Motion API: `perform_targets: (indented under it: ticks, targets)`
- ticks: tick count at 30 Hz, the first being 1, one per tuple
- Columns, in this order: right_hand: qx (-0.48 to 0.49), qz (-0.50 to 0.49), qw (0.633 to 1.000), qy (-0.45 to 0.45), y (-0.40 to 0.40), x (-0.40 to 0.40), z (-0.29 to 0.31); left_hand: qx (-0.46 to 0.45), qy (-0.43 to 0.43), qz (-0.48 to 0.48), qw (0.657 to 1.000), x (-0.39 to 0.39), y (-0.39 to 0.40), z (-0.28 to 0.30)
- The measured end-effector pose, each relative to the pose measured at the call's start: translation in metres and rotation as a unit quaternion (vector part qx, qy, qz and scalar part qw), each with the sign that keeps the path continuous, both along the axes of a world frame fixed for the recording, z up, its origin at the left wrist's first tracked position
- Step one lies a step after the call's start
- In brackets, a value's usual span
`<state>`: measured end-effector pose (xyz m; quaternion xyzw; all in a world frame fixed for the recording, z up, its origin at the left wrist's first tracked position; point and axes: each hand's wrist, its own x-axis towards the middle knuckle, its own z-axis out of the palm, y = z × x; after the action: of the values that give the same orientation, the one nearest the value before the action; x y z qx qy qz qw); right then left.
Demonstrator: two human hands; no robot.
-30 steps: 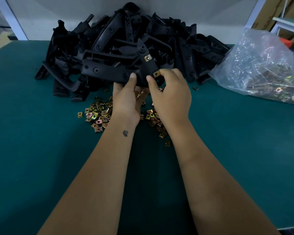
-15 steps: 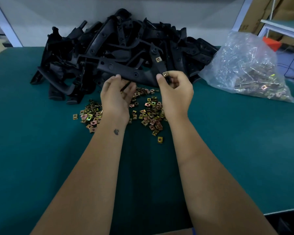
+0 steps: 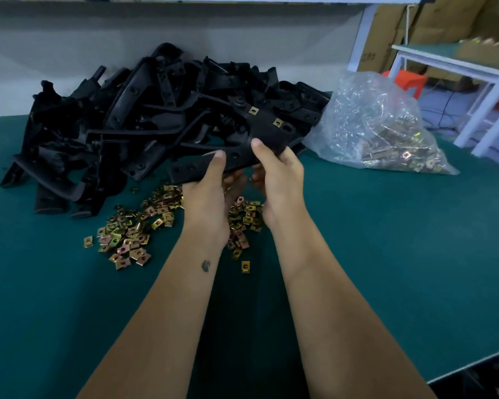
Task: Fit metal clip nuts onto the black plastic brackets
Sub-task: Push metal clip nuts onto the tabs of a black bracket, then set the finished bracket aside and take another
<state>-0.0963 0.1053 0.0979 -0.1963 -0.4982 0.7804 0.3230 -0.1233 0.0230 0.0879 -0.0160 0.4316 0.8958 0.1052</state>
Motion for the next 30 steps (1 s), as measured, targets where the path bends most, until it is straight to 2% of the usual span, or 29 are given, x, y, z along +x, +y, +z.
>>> perform_targets:
  ticks: [3,5,9,13,16,18,21,26,30]
  targets:
    - [-0.041,-0.052,0.998,0.006,0.016,0.022,0.006,-0.067,-0.034,-0.024,0.997,0.019,0.028,0.011]
    - [-0.075,-0.071,0.994,0.045,0.032,0.046,0.012,-0.119,-0.052,-0.071,0.989,0.039,0.054,0.02]
    - [-0.122,-0.134,0.972,0.152,0.067,0.114,0.026,-0.076,-0.024,-0.187,0.979,0.107,0.113,0.037]
    - [-0.116,-0.282,0.944,0.13,0.106,0.197,0.023,-0.08,-0.032,-0.316,0.945,0.184,0.16,0.033]
    - [-0.123,-0.406,0.897,0.122,0.125,0.258,0.008,-0.125,-0.03,-0.429,0.894,0.239,0.182,0.021]
    - [-0.153,-0.463,0.862,0.134,0.134,0.296,-0.008,-0.162,0.011,-0.474,0.866,0.269,0.188,0.011]
    - [-0.209,-0.515,0.823,0.12,0.141,0.347,-0.039,-0.205,0.106,-0.515,0.826,0.296,0.191,0.0]
    - [-0.288,-0.588,0.75,0.09,0.149,0.407,-0.062,-0.268,0.162,-0.582,0.75,0.301,0.19,-0.004]
    - [-0.289,-0.663,0.681,0.116,0.163,0.43,-0.058,-0.283,0.186,-0.584,0.738,0.297,0.186,-0.006]
